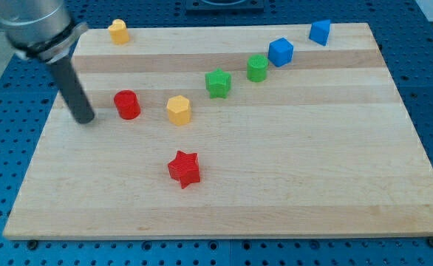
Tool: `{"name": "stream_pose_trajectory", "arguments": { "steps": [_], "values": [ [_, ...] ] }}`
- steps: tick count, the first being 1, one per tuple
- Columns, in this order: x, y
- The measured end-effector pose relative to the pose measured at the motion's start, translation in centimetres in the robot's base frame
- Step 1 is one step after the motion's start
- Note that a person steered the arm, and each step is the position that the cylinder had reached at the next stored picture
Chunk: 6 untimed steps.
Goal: Slide red circle from center left to top center
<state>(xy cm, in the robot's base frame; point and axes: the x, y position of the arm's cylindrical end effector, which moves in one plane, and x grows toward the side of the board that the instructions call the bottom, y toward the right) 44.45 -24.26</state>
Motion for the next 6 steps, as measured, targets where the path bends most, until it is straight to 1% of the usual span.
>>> {"name": "stream_pose_trajectory", "arguments": {
  "steps": [1,2,3,4,5,6],
  "values": [
    [0.0,2.2],
    [-5.3,6.0],
    [-11.5,9.3],
    [-11.6,6.7],
    [-7.2,3.0],
    [-4.3,5.0]
  ]
}}
